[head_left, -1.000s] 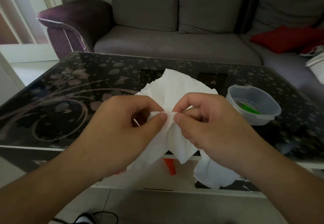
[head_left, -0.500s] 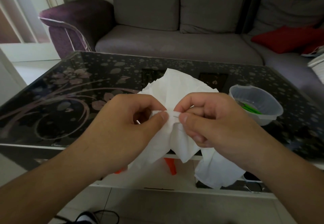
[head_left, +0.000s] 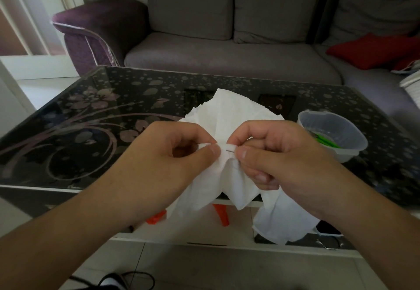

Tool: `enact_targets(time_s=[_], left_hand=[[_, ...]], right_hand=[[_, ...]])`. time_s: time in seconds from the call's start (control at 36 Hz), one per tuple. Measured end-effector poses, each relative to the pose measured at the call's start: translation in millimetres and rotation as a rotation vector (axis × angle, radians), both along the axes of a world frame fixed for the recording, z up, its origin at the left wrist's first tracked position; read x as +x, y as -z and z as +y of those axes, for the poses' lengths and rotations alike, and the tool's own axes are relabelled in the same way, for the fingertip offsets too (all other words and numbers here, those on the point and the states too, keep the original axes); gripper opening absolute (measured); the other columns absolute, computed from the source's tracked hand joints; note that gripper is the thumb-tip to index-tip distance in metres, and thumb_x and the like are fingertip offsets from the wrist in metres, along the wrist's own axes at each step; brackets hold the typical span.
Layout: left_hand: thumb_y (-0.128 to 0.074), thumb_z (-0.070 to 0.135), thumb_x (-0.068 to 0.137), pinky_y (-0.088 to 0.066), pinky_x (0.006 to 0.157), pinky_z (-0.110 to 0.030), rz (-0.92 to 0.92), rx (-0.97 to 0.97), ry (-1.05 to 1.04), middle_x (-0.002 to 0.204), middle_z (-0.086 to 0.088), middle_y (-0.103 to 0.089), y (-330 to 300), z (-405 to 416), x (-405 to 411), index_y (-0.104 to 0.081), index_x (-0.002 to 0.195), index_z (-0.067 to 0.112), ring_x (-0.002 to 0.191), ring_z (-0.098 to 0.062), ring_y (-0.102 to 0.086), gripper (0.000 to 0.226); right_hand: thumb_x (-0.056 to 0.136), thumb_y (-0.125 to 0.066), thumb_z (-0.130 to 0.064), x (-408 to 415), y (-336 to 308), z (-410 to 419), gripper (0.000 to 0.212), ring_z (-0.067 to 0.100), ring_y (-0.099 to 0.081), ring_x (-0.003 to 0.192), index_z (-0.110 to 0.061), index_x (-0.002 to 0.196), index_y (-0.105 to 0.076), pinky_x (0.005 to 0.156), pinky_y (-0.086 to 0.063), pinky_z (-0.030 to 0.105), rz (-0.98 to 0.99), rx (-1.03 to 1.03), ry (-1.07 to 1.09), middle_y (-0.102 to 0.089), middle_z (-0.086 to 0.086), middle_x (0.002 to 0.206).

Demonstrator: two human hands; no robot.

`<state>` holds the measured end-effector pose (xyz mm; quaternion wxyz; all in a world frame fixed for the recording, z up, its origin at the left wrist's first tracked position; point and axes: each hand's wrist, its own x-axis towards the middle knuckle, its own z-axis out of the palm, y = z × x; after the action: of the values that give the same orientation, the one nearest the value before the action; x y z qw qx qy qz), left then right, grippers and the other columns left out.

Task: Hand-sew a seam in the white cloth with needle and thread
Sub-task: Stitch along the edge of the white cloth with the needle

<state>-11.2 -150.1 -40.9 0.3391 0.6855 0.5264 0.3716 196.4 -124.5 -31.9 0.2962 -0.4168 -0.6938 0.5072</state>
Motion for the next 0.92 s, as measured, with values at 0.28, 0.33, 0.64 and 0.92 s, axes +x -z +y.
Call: enact_targets(time_s=[0.28,0.33,0.64,0.92], left_hand=[[-0.06,0.045,0.087,-0.062,0.076,-0.029,-0.001,-0.012,0.036,0.086,0.009,-0.077,0,1,-1,-0.078,0.088,0.034,0.084,-0.01,-0.074,0.021],[-0.061,0.043,0.088,-0.063,0.079,-0.033,-0.026,-0.025,0.049,0.086,0.006,-0.078,-1,1,-2,-0.079,0.088,0.032,0.085,-0.012,-0.074,0.021],[-0.066,0.033,0.092,-0.056,0.07,-0.019,-0.144,-0.129,0.092,0.083,0.003,-0.078,0,2,1,-0.081,0.086,0.027,0.078,-0.011,-0.073,0.017],[-0.066,0.036,0.089,-0.057,0.075,-0.024,-0.239,-0.204,0.111,0.091,0.0,-0.079,3,4,0,-0.082,0.091,0.023,0.086,-0.016,-0.076,0.021]], right_hand=[[0.101,-0.056,-0.003,1,4,3,0.019,0.011,-0.037,0.048,-0.007,0.091,-0.072,0.048,-0.034,0.023,0.071,-0.008,-0.042,-0.046,0.006,0.054],[0.101,-0.057,-0.004,1,4,3,0.019,0.011,-0.037,0.049,-0.006,0.09,-0.071,0.048,-0.034,0.023,0.093,-0.012,-0.048,-0.045,0.006,0.054],[0.1,-0.058,-0.004,0,13,5,0.019,0.011,-0.033,0.048,-0.006,0.084,-0.068,0.049,-0.031,0.023,0.187,-0.052,-0.068,-0.041,0.005,0.052],[0.096,-0.061,-0.014,-5,13,3,0.009,0.015,-0.033,0.048,-0.009,0.101,-0.068,0.048,-0.027,0.03,0.243,-0.088,-0.053,-0.043,0.008,0.053]])
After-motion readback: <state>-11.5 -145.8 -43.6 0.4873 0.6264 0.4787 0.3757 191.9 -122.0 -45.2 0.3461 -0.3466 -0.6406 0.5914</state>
